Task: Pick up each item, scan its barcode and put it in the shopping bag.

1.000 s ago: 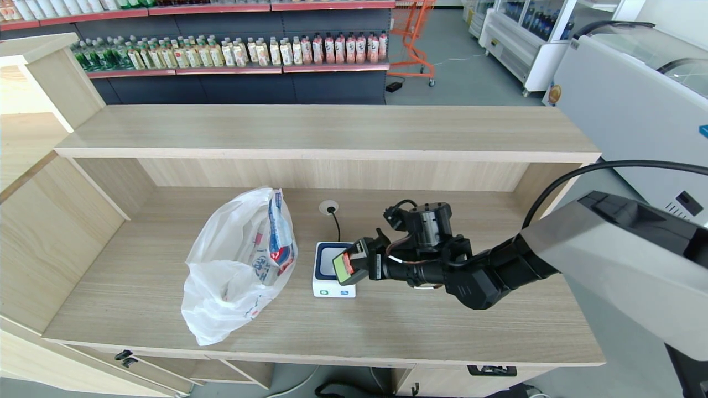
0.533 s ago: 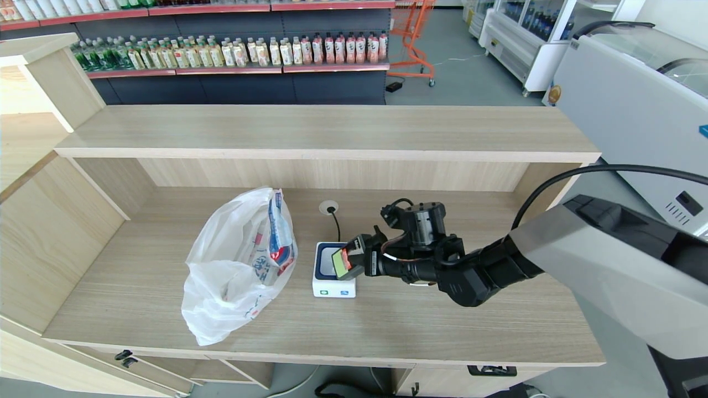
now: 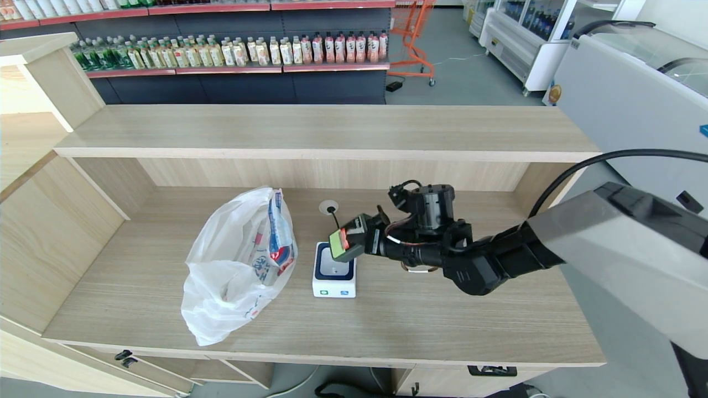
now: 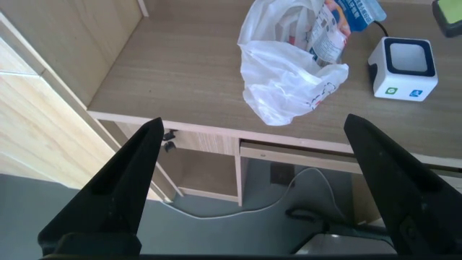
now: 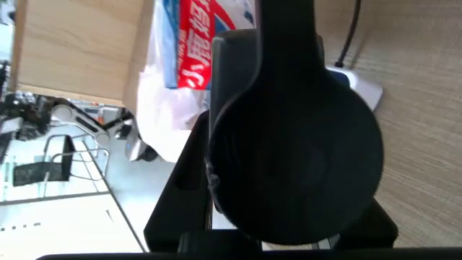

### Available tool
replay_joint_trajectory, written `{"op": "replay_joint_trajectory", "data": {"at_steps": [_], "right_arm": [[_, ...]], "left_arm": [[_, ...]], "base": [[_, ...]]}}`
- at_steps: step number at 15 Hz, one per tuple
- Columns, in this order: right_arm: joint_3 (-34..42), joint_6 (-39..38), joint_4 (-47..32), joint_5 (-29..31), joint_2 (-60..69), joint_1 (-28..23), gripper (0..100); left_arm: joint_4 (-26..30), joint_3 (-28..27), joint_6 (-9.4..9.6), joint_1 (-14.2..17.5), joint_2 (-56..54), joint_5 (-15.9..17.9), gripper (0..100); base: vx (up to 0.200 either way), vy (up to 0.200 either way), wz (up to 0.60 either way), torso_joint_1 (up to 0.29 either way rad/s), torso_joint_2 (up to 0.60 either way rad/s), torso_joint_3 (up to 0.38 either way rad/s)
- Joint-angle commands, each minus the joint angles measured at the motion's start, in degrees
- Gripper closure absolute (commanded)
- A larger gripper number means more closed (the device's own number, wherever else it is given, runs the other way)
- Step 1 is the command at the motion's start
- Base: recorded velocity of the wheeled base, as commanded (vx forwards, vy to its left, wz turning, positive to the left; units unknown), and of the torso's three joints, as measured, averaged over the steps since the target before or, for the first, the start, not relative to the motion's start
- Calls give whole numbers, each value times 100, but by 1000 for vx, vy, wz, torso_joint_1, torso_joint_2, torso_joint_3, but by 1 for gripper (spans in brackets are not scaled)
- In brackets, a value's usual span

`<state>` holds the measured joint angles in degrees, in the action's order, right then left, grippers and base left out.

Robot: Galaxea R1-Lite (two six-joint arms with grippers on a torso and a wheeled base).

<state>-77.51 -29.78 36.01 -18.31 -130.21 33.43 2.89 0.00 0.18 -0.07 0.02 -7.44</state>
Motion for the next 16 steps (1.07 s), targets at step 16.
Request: {"op": "replay_joint_trajectory", "data": {"at_steps": [16], "right_arm": [[3444, 2706, 82, -568, 4161, -820, 100]], "left_arm": [[1, 0, -9, -1, 6, -3, 0]], "base": [[0, 38, 0, -1, 1, 1]]}}
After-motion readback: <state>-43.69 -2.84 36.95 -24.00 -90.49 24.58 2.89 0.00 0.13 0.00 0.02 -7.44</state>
